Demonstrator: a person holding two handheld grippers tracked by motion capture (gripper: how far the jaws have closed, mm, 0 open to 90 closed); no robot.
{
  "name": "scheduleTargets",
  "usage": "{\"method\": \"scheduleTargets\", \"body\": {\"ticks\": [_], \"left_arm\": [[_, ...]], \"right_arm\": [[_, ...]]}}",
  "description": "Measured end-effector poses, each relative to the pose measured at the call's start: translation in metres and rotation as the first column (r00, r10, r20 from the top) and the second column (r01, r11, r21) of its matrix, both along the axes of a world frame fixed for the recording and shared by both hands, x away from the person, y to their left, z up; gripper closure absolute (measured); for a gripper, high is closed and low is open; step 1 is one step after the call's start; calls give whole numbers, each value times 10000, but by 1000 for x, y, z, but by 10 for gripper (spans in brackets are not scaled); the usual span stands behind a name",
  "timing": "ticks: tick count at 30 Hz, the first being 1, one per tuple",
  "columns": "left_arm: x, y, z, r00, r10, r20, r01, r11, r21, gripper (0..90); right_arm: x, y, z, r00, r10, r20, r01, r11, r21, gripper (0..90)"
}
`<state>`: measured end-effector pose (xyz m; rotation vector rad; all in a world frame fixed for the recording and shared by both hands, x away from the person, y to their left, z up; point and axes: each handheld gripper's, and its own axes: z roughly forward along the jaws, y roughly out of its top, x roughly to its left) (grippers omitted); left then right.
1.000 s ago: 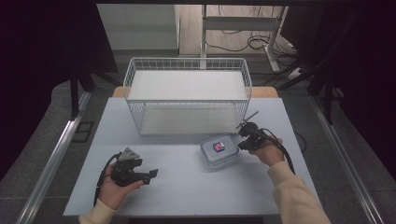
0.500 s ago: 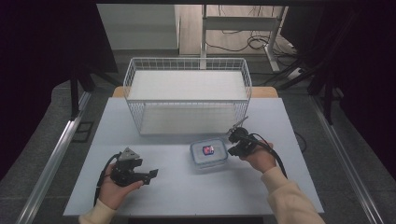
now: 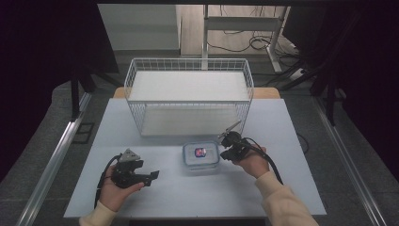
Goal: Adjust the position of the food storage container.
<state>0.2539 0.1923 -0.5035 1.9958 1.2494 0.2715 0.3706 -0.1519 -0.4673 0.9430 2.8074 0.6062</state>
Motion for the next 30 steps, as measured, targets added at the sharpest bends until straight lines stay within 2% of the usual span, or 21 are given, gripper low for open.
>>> {"method": "scheduleTargets", "body": {"ticks": [6, 12, 14, 15, 16, 17, 21, 23, 24, 25, 26, 28, 29, 30], "left_arm": [[1, 0, -1, 10000, -3, -24, 3, 10000, 29, 222], [0, 1, 0, 10000, 34, 4, -34, 10000, -18, 222], [0, 1, 0, 10000, 55, 7, -55, 10000, -15, 221], [0, 2, 0, 10000, 61, 11, -61, 10000, -26, 221], [0, 2, 0, 10000, 61, 11, -61, 10000, -26, 221], [0, 2, 0, 10000, 64, 19, -64, 10000, -26, 221], [1, 2, 0, 10000, 89, -13, -89, 10000, -32, 221], [1, 2, 0, 10000, 87, -22, -87, 10000, -28, 221], [1, 1, 0, 9999, 115, -24, -115, 9999, -46, 221], [2, 1, 0, 9999, 151, -33, -152, 9999, -58, 221], [2, 1, 0, 9999, 151, -33, -152, 9999, -58, 221], [2, 1, 0, 9998, 202, -17, -202, 9998, -85, 221], [2, 1, 0, 9997, 224, -15, -224, 9997, -76, 221], [2, 1, 1, 9997, 227, -9, -227, 9997, -66, 221]], "right_arm": [[-5, 12, -1, 9995, 314, -43, -314, 9995, -14, 891], [-4, 11, -2, 9996, 262, -65, -261, 9996, 66, 891], [-6, 9, 0, 9998, 170, 55, -170, 9998, 128, 891], [-8, 3, 3, 9996, 62, 264, -72, 9993, 373, 891], [-8, 3, 3, 9996, 62, 264, -72, 9993, 373, 891], [-13, -5, 7, 9992, -76, 401, 47, 9974, 716, 891], [-24, -25, 10, 9972, -512, 545, 423, 9871, 1546, 887], [-27, -30, 10, 9966, -578, 585, 472, 9846, 1685, 870], [-30, -35, 10, 9960, -652, 618, 530, 9820, 1811, 841], [-35, -45, 8, 9938, -956, 561, 825, 9758, 2025, 702], [-35, -45, 8, 9938, -956, 561, 825, 9758, 2025, 702], [-40, -51, 6, 9915, -1209, 485, 1085, 9723, 2069, 468], [-44, -55, 4, 9861, -1551, 593, 1399, 9684, 2065, 374], [-45, -56, 3, 9851, -1662, 433, 1536, 9654, 2105, 344]]}}
